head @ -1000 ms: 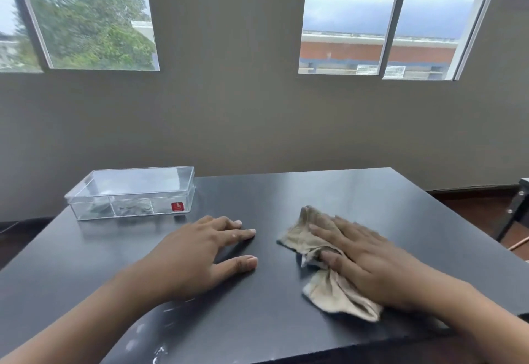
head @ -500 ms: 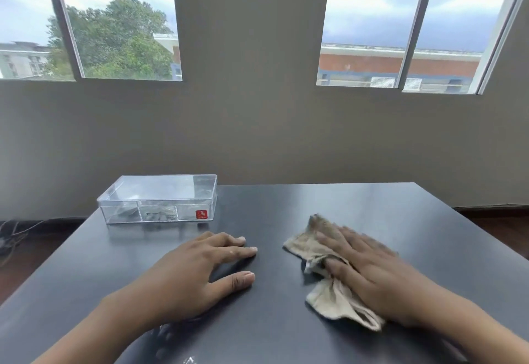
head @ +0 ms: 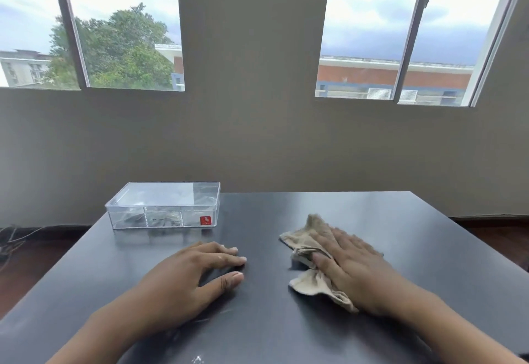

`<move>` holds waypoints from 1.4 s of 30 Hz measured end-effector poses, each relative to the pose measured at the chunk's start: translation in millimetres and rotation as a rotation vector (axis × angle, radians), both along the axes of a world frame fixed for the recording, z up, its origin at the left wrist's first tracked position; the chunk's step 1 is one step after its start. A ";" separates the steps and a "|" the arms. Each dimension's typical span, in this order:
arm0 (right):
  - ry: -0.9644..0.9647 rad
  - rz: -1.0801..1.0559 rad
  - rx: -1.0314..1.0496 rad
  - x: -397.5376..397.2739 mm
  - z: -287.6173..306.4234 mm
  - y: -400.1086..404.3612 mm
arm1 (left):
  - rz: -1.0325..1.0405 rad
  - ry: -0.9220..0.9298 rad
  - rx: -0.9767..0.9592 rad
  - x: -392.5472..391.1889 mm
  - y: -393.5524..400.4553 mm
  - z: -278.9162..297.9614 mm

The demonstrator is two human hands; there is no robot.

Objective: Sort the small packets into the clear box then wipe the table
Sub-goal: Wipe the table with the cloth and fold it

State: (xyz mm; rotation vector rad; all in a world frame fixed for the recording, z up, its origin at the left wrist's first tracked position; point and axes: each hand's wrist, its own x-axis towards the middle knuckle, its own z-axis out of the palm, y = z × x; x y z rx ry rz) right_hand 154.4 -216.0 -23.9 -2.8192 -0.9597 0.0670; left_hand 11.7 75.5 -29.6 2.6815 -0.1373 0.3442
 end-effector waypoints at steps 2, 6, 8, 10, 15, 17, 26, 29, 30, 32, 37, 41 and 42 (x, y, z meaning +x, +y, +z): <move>-0.044 -0.048 0.005 -4.4 -3.0 16.2 | 0.022 -0.012 -0.041 -7.4 5.7 -3.6; -0.232 0.160 0.096 -61.4 -15.0 32.3 | 0.026 -0.048 -0.137 -19.5 12.5 -8.3; -0.116 0.269 0.080 -67.5 -11.9 26.9 | 0.026 -0.030 -0.157 -24.8 13.7 -8.5; 0.068 0.246 0.006 -55.5 -3.2 20.5 | 0.029 -0.021 -0.165 -30.8 15.7 -8.8; -0.052 0.017 0.012 -47.4 -4.2 47.3 | 0.074 -0.068 -0.175 -45.4 20.4 -10.4; -0.150 0.100 0.037 -73.7 -14.5 59.6 | 0.099 -0.099 -0.189 -49.1 19.8 -11.1; -0.031 0.047 0.052 -66.9 -4.3 62.3 | 0.162 -0.111 -0.166 -63.6 26.4 -15.9; -0.099 0.093 0.078 -95.3 -17.9 85.0 | 0.223 -0.126 -0.198 -72.1 33.9 -14.5; -0.048 0.173 0.063 -106.4 -17.7 87.4 | 0.253 -0.134 -0.205 -74.0 37.3 -14.2; -0.055 0.294 0.038 -115.2 -9.9 81.0 | 0.297 -0.130 -0.207 -77.3 46.5 -15.9; -0.054 0.104 0.016 -85.6 -2.8 78.2 | 0.377 -0.090 -0.157 -95.6 79.3 -21.6; -0.053 0.165 0.055 -132.9 -13.2 111.5 | 0.505 -0.099 -0.116 -109.5 98.3 -24.0; -0.060 0.240 0.092 -146.9 -10.0 112.7 | 0.526 -0.101 -0.115 -110.4 99.5 -23.6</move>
